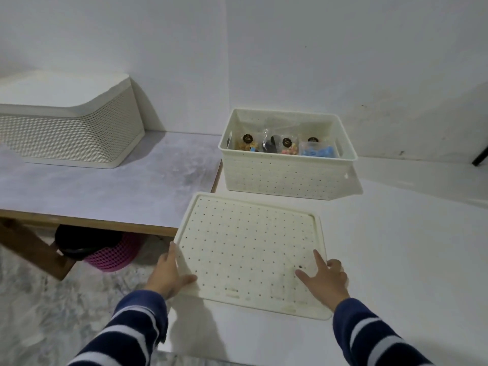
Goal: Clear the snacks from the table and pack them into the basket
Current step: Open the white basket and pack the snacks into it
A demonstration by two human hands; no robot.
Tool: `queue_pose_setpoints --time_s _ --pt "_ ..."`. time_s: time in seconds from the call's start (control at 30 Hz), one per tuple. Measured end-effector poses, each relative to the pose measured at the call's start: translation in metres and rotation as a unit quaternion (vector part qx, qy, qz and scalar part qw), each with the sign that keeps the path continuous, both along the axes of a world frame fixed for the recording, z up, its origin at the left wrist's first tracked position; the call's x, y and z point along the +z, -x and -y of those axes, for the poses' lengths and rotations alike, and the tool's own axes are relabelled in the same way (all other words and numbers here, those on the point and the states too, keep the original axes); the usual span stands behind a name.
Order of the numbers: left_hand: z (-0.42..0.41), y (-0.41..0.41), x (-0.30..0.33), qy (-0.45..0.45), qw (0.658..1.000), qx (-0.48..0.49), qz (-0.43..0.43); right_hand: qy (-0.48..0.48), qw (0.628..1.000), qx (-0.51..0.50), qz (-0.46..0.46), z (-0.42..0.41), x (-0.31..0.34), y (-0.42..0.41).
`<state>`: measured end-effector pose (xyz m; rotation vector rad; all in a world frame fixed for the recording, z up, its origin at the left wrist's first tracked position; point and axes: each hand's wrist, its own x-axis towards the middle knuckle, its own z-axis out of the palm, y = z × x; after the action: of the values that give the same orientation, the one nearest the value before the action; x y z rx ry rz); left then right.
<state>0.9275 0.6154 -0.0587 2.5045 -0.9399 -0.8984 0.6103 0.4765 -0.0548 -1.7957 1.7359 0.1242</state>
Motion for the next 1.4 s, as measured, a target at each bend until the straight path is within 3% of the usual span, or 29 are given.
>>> queue_pose_setpoints --time_s 0.1,0.27,0.6,0.73,1.03,1.3,1.4 --pt "-0.005 -0.005 -0.005 0.024 1.0 0.016 -0.011 -0.008 0.999 -0.042 0.022 -0.006 0.002 -0.004" --pt "-0.014 -0.011 0.007 0.062 0.998 0.012 -0.017 0.066 0.996 -0.048 0.037 -0.019 0.023 -0.011" --pt "0.044 -0.032 0.101 0.177 0.978 -0.071 0.08 0.185 0.974 -0.082 0.096 0.027 0.098 -0.019" --pt "0.094 -0.032 0.123 0.204 0.973 -0.087 0.067 0.187 0.974 -0.097 0.087 0.075 0.119 -0.018" --pt "0.221 -0.042 0.14 0.175 0.977 -0.099 0.077 0.174 0.98 -0.072 0.063 0.215 0.163 -0.02" --pt "0.287 -0.045 0.118 0.186 0.978 -0.063 0.072 0.201 0.978 -0.015 -0.051 0.287 0.14 -0.039" --pt "0.297 -0.047 0.111 0.191 0.977 -0.056 0.082 0.206 0.977 0.001 -0.055 0.3 0.133 -0.044"
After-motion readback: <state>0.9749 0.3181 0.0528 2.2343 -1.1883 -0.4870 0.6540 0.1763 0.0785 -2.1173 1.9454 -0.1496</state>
